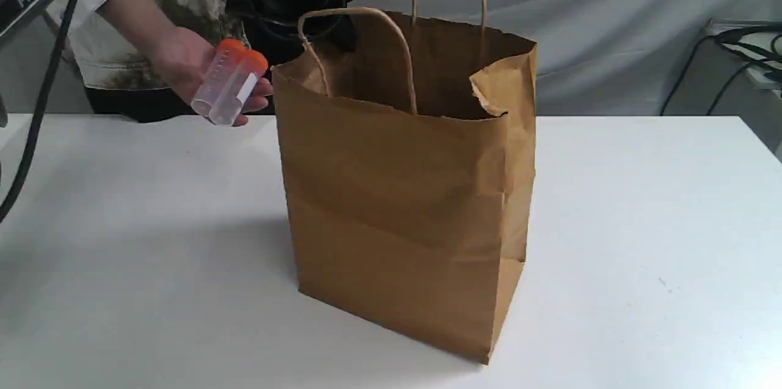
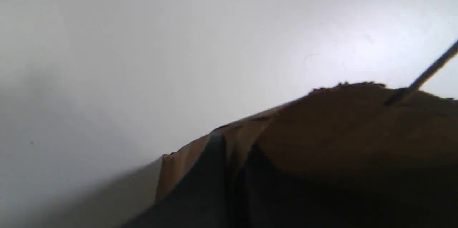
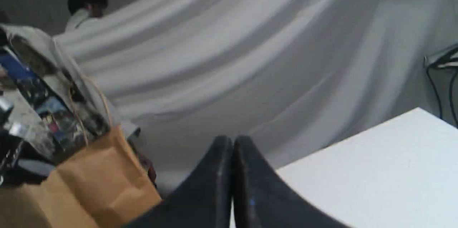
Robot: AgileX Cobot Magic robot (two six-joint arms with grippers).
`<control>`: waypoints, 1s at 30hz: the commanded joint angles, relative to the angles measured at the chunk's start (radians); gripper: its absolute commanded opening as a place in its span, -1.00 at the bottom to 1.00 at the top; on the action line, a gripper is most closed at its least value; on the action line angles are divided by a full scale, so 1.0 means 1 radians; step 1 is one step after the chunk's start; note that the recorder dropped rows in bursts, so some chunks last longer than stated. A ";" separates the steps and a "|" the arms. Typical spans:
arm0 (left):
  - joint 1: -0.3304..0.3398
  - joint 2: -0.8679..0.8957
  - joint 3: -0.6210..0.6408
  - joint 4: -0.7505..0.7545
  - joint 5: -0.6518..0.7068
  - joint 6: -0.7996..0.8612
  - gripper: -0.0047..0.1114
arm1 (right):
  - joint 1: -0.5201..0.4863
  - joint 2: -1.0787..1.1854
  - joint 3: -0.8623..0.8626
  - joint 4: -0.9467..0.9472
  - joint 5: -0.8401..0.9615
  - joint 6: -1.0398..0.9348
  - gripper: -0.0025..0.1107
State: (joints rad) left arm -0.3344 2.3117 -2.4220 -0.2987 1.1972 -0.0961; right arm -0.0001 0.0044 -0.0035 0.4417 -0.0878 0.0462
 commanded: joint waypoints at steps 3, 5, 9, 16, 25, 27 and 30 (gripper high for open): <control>-0.016 -0.011 -0.003 -0.044 0.024 -0.082 -0.92 | 0.044 -0.004 0.004 0.006 0.002 0.067 -0.96; -0.034 -0.011 -0.003 -0.049 0.024 -0.082 -0.92 | 0.084 -0.004 -0.018 -0.022 -0.005 0.067 -0.96; -0.071 -0.011 -0.003 -0.018 0.024 -0.082 -0.92 | 0.168 -0.004 -0.082 -0.109 -0.005 0.067 -0.96; -0.077 -0.018 -0.003 -0.028 0.024 -0.082 -0.92 | 0.280 -0.004 -0.130 -0.270 -0.112 0.005 -0.96; -0.077 -0.036 -0.003 -0.036 0.024 -0.150 -0.92 | 0.279 0.360 -0.393 -0.582 -0.150 -0.200 -0.49; -0.077 -0.036 -0.003 -0.048 0.024 -0.160 -0.92 | 0.279 0.482 -0.480 -0.582 -0.130 -0.071 -0.28; -0.077 -0.036 -0.003 -0.054 0.024 -0.162 -0.92 | 0.284 0.624 -0.587 -0.610 -0.044 0.046 -0.17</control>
State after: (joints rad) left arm -0.4078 2.2912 -2.4220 -0.3360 1.2234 -0.2425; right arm 0.2785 0.5564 -0.5387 -0.1390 -0.1861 0.0143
